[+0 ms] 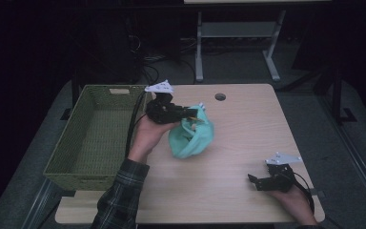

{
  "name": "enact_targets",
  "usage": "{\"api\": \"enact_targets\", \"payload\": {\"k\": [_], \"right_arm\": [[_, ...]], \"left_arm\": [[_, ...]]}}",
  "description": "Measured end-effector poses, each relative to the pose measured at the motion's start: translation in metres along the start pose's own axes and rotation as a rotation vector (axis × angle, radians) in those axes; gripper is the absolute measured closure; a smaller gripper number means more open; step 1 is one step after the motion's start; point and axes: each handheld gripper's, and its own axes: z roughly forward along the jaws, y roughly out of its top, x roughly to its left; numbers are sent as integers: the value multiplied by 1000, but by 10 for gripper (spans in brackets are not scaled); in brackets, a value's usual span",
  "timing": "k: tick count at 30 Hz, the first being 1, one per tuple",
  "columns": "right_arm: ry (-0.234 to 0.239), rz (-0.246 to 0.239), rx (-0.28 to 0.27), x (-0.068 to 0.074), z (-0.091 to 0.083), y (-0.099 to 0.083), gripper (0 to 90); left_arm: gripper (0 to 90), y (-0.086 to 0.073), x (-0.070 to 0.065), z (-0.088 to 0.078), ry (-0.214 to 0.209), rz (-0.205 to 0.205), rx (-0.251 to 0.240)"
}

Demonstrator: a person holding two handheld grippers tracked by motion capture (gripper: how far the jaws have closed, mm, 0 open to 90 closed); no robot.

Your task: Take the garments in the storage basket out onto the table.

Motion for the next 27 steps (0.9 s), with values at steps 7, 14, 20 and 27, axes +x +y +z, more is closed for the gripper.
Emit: {"api": "enact_targets", "payload": {"k": [7,14,20,27], "right_arm": [[0,0,0,0,0,0,83],[0,-1,1,0,0,0,83],[0,0,1,0,0,0,83],[-1,0,1,0,0,0,83]], "left_arm": [[850,-11,-3,25,-32,16,29],[848,-33,-5,50,-48,15,100],[847,-57,-10,65,-58,5,156],[844,-70,-18,73,-53,21,191]]}}
